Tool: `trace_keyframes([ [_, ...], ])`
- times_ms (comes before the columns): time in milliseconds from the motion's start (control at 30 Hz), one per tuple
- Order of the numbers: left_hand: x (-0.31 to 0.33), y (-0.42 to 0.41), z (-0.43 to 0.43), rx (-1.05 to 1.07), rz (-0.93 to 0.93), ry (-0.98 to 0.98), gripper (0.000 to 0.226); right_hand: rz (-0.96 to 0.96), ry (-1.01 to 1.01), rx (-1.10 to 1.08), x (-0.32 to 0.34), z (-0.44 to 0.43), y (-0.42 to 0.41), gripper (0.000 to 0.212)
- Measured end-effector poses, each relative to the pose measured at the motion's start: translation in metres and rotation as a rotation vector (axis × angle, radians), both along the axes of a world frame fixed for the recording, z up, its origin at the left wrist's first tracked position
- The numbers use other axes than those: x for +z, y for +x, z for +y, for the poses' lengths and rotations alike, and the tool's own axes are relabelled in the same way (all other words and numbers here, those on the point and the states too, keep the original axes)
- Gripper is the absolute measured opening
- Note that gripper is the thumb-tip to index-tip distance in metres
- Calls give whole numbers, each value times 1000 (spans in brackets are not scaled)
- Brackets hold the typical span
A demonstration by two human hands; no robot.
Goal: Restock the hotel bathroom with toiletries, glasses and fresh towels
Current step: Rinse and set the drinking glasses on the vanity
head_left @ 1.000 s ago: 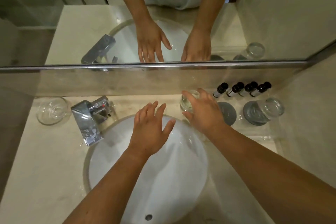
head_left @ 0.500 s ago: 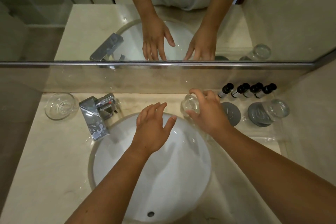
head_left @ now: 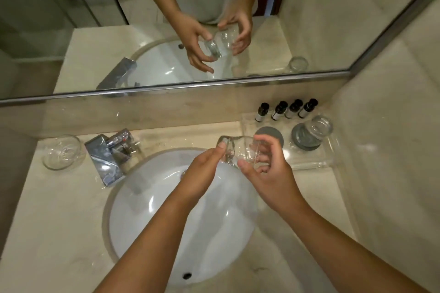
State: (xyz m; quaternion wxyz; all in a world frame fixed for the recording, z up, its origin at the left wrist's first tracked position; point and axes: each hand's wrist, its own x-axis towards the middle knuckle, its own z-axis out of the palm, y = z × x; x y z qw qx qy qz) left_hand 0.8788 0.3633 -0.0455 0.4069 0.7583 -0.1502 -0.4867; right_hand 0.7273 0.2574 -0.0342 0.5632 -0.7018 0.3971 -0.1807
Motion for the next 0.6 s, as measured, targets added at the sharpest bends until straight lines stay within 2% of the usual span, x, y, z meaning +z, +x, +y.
trace_keyframes([
  [100, 2, -8, -9, 32, -53, -49, 59, 16, 43, 0, -6, -3, -14, 60],
  [167, 6, -14, -15, 39, -136, -77, 59, 79, 26, 18, -14, -9, -22, 63],
  [267, 8, -21, -27, -38, -375, -66, 53, 166, -40, 55, -27, -19, -33, 77],
  [400, 12, -30, -45, -254, -726, -103, 63, 178, -135, 73, -30, -26, -32, 88],
  [600, 11, -43, -71, -333, -852, -177, 66, 151, -177, -25, -39, -38, -27, 80],
])
